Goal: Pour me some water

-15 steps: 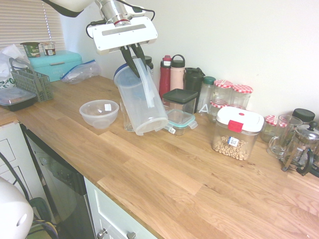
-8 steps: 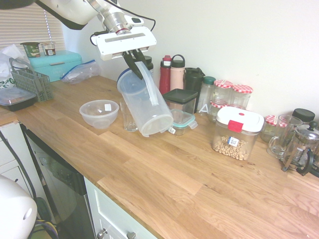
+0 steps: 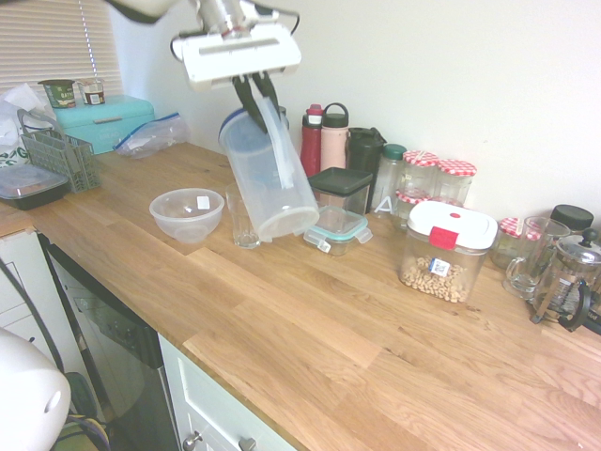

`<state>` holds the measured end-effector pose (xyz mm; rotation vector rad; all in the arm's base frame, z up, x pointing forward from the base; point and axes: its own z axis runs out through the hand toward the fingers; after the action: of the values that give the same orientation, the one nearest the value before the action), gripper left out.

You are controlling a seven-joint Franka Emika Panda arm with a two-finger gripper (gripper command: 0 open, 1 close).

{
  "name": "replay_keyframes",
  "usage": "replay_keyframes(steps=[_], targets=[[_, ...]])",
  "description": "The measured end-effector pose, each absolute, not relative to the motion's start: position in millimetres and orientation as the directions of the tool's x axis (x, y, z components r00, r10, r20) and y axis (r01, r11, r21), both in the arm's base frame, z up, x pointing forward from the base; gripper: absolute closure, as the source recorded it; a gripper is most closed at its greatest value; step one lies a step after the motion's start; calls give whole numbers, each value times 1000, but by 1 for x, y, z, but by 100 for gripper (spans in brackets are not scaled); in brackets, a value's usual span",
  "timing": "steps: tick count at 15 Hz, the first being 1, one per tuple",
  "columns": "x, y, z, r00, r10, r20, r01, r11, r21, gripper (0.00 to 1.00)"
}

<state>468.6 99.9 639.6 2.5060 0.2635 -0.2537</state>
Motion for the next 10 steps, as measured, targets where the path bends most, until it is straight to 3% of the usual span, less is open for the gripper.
replay_keyframes(steps=[3, 10], targets=[[442, 41, 687, 991, 52, -122, 100, -896, 433, 100], [431, -120, 664, 966, -257, -24, -249, -952, 180, 100]])
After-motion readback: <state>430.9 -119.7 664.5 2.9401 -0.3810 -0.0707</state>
